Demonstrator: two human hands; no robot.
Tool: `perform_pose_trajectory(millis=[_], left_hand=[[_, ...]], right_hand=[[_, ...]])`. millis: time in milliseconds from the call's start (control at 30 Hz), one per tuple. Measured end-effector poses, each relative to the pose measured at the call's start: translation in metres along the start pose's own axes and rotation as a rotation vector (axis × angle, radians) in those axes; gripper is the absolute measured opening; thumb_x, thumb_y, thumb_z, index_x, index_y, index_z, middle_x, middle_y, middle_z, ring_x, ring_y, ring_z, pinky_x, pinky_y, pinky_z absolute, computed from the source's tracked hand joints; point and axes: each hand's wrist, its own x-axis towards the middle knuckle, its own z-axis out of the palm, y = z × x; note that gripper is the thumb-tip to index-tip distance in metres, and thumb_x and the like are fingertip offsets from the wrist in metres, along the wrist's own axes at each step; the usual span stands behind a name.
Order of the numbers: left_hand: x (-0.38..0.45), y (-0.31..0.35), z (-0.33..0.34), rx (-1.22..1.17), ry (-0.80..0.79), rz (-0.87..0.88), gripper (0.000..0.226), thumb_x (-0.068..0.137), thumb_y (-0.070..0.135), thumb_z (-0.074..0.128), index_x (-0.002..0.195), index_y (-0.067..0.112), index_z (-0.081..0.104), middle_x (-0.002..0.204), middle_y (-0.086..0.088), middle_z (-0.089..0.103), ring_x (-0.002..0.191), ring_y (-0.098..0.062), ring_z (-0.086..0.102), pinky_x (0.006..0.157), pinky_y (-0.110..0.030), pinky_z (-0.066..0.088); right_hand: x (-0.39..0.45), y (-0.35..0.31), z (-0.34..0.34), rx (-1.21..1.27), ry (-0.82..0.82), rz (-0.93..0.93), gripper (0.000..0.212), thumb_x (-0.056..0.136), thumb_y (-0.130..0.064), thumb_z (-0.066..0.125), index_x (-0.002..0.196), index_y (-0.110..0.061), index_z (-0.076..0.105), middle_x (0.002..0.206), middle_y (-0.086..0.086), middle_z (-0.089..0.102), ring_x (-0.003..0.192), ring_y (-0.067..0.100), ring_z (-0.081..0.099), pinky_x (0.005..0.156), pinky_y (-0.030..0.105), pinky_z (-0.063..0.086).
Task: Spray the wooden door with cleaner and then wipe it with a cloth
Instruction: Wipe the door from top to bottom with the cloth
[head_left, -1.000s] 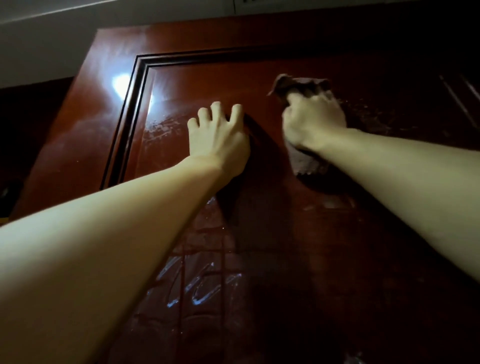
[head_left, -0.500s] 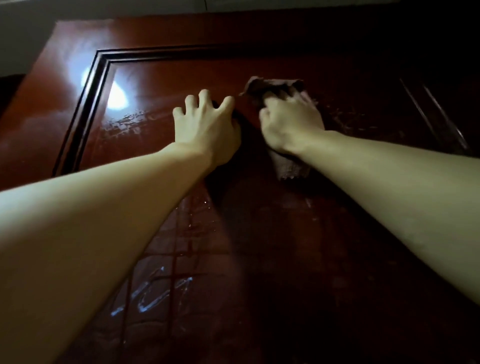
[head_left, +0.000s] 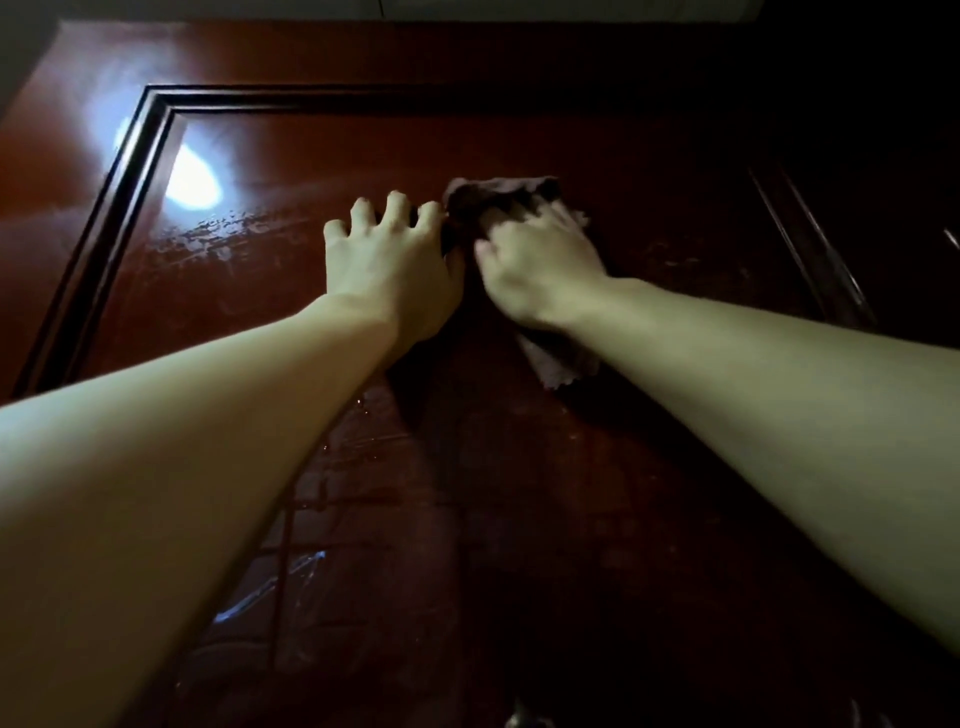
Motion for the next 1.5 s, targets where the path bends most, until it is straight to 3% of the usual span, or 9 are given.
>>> perform_pose_trajectory(millis=[167, 333, 467, 767, 1067, 1233, 1300, 1400, 1500], left_hand=[[0.001, 0.003, -0.003, 0.032, -0.032, -0.018, 0.054, 0.098, 0.050, 0.029, 0.135, 0.013, 0.041, 0.144, -0.016, 0.039, 0.133, -0.043, 0.034, 0.099, -0.054, 0.031], [-0.006, 0.012, -0.004, -0.012, -0.012, -0.038, 0.049, 0.099, 0.040, 0.034, 0.139, 0.013, 0.037, 0.144, -0.016, 0.037, 0.131, -0.039, 0.033, 0.101, -0.055, 0.029], [-0.008, 0.038, -0.005, -0.066, 0.016, 0.072, 0.051, 0.093, 0.024, 0.042, 0.143, 0.021, 0.032, 0.145, -0.013, 0.034, 0.132, -0.035, 0.030, 0.103, -0.052, 0.028], [-0.001, 0.085, -0.010, -0.014, 0.040, 0.087, 0.043, 0.096, 0.033, 0.041, 0.135, 0.016, 0.044, 0.138, -0.017, 0.043, 0.125, -0.038, 0.039, 0.098, -0.049, 0.034], [-0.003, 0.159, -0.003, -0.039, 0.022, 0.154, 0.055, 0.095, 0.051, 0.036, 0.141, 0.020, 0.039, 0.143, -0.010, 0.037, 0.129, -0.034, 0.035, 0.100, -0.049, 0.032], [-0.004, 0.190, -0.005, -0.031, -0.043, 0.058, 0.060, 0.091, 0.059, 0.039, 0.139, 0.022, 0.037, 0.145, -0.009, 0.034, 0.133, -0.038, 0.029, 0.103, -0.052, 0.029], [-0.006, 0.194, -0.005, -0.014, -0.058, 0.039, 0.063, 0.091, 0.061, 0.038, 0.140, 0.022, 0.036, 0.146, -0.008, 0.033, 0.134, -0.038, 0.028, 0.105, -0.053, 0.028], [-0.008, 0.196, -0.005, 0.010, -0.085, 0.014, 0.071, 0.090, 0.066, 0.031, 0.146, 0.023, 0.028, 0.150, -0.008, 0.029, 0.137, -0.037, 0.025, 0.108, -0.052, 0.026], [-0.009, 0.197, -0.005, 0.049, -0.089, 0.021, 0.076, 0.090, 0.068, 0.028, 0.150, 0.022, 0.024, 0.153, -0.009, 0.026, 0.139, -0.037, 0.024, 0.109, -0.052, 0.025]], right_hand=[[-0.009, 0.010, 0.002, 0.013, 0.040, 0.024, 0.047, 0.101, -0.031, 0.031, 0.146, -0.019, 0.038, 0.154, 0.007, 0.036, 0.145, 0.027, 0.023, 0.121, 0.041, 0.012], [-0.038, 0.059, -0.025, 0.008, 0.080, 0.283, 0.044, 0.098, -0.019, 0.037, 0.141, -0.019, 0.045, 0.148, 0.018, 0.041, 0.136, 0.037, 0.035, 0.110, 0.040, 0.029], [-0.049, 0.068, -0.029, -0.013, 0.082, 0.408, 0.043, 0.097, -0.016, 0.035, 0.137, -0.018, 0.049, 0.143, 0.019, 0.046, 0.132, 0.040, 0.040, 0.106, 0.043, 0.034], [-0.050, 0.066, -0.013, 0.001, 0.038, 0.092, 0.047, 0.102, -0.035, 0.027, 0.147, -0.029, 0.039, 0.157, 0.000, 0.031, 0.147, 0.027, 0.018, 0.122, 0.043, 0.009], [-0.094, 0.164, -0.047, -0.018, 0.056, 0.159, 0.035, 0.103, -0.022, 0.036, 0.130, -0.014, 0.056, 0.141, 0.010, 0.049, 0.131, 0.029, 0.043, 0.105, 0.043, 0.037], [-0.132, 0.196, -0.043, -0.108, 0.147, 0.023, 0.031, 0.098, -0.018, 0.041, 0.114, -0.008, 0.065, 0.122, 0.011, 0.063, 0.120, 0.027, 0.053, 0.109, 0.040, 0.034], [-0.134, 0.205, -0.040, -0.146, 0.137, -0.005, 0.038, 0.097, -0.026, 0.037, 0.122, -0.010, 0.061, 0.129, 0.012, 0.060, 0.128, 0.027, 0.048, 0.116, 0.041, 0.027], [-0.109, 0.214, -0.048, -0.120, 0.001, 0.071, 0.053, 0.100, -0.046, 0.026, 0.146, -0.021, 0.037, 0.156, 0.013, 0.030, 0.149, 0.027, 0.013, 0.120, 0.040, 0.009], [-0.087, 0.219, -0.055, -0.073, -0.063, 0.089, 0.056, 0.101, -0.052, 0.024, 0.148, -0.022, 0.033, 0.161, 0.013, 0.015, 0.150, 0.024, -0.004, 0.120, 0.038, 0.000]])
